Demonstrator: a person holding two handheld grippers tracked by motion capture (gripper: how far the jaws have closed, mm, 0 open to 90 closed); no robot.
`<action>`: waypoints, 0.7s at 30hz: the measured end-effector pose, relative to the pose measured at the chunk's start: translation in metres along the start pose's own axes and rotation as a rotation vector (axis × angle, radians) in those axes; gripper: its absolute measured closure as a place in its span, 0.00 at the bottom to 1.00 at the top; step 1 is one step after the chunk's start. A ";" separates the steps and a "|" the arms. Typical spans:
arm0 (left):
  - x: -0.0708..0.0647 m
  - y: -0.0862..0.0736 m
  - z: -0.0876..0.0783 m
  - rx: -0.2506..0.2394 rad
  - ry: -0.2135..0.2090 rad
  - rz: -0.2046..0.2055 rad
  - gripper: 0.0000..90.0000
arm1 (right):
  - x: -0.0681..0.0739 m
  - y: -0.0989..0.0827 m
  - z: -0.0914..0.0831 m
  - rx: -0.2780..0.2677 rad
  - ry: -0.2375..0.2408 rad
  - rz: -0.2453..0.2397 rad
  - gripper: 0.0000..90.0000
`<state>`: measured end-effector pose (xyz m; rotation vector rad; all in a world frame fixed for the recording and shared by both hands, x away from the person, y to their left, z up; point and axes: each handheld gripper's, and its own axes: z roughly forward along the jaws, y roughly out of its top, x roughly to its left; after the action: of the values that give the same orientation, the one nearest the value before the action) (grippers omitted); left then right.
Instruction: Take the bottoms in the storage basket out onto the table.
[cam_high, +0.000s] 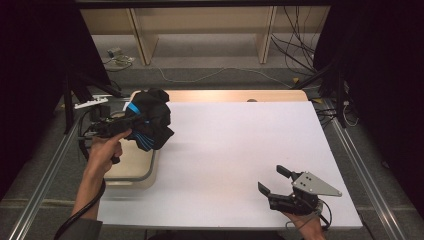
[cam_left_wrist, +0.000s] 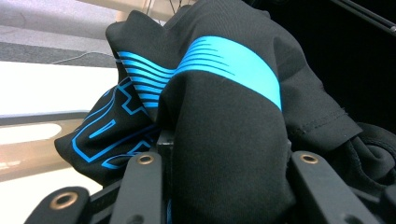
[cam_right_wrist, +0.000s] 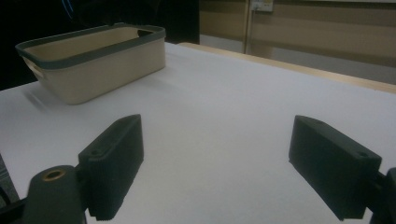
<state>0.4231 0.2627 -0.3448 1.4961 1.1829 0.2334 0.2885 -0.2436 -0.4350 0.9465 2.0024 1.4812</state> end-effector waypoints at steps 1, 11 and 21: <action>0.000 0.000 0.001 -0.001 -0.003 -0.001 0.68 | 0.000 0.000 0.000 0.000 0.000 0.000 0.21; -0.005 -0.005 0.009 0.007 -0.020 -0.008 0.68 | 0.000 0.000 0.000 -0.003 -0.001 0.002 0.21; -0.010 -0.009 0.017 0.017 -0.050 -0.017 0.68 | 0.000 0.000 0.000 -0.003 -0.001 0.003 0.21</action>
<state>0.4258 0.2428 -0.3528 1.4975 1.1597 0.1737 0.2888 -0.2436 -0.4353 0.9486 1.9987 1.4849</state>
